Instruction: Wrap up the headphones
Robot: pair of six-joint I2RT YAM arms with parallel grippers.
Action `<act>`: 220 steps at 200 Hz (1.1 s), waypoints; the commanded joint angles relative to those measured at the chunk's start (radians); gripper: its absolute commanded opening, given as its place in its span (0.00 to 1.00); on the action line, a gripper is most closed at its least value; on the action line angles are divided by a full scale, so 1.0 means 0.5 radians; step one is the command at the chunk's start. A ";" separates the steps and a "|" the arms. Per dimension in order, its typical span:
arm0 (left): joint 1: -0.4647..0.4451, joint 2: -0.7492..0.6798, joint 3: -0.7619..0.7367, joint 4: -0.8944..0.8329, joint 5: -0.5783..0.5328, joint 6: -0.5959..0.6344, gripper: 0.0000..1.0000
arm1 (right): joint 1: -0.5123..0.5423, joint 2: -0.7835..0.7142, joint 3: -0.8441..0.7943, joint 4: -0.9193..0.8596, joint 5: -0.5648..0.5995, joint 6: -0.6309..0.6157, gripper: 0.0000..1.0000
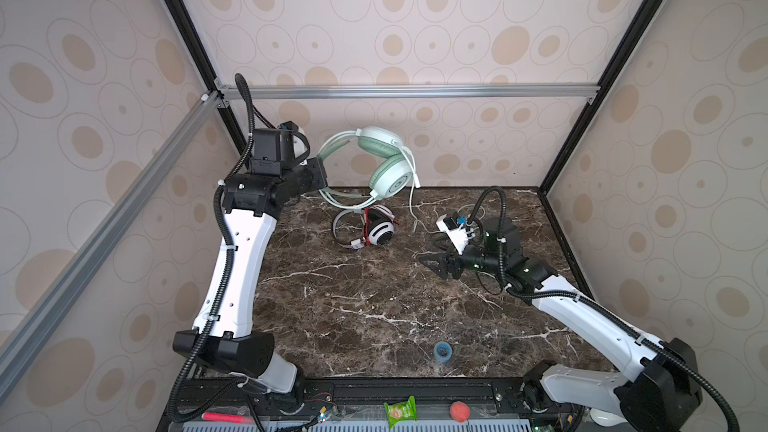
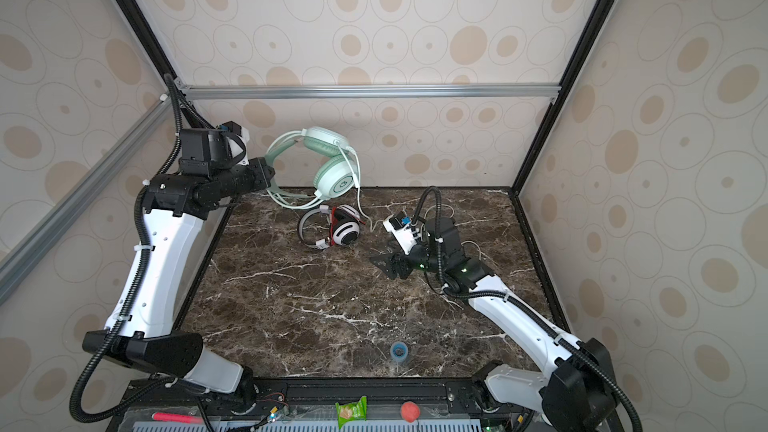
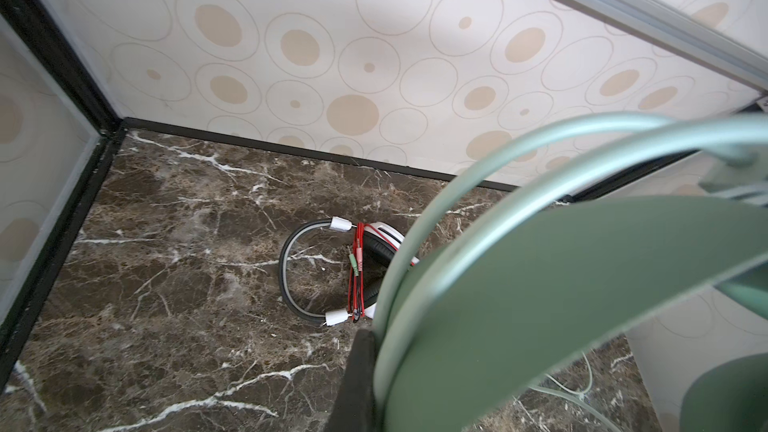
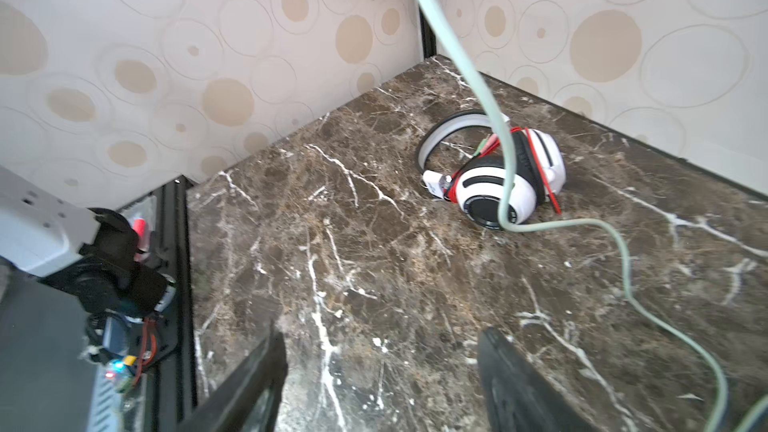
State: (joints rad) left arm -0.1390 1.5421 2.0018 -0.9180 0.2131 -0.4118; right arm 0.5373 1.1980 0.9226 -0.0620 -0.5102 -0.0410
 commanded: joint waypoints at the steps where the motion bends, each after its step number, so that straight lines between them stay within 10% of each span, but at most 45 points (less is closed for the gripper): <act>1: 0.011 0.003 0.180 -0.005 0.252 0.053 0.00 | 0.003 0.057 0.061 -0.053 0.110 -0.174 0.78; 131: 0.011 -0.064 0.043 -0.027 0.371 -0.029 0.00 | -0.142 0.666 0.393 0.560 -0.162 0.043 0.69; 202: 0.011 -0.071 0.011 0.057 0.237 -0.178 0.00 | -0.131 0.674 0.435 0.430 -0.192 -0.001 0.01; 220: 0.010 -0.093 -0.006 0.103 0.103 -0.232 0.00 | -0.091 0.575 0.380 0.334 -0.014 -0.022 0.00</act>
State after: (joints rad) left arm -0.1390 1.5417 1.9873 -0.9546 0.3237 -0.4515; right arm 0.4679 1.5429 1.1275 0.1593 -0.5873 -0.0311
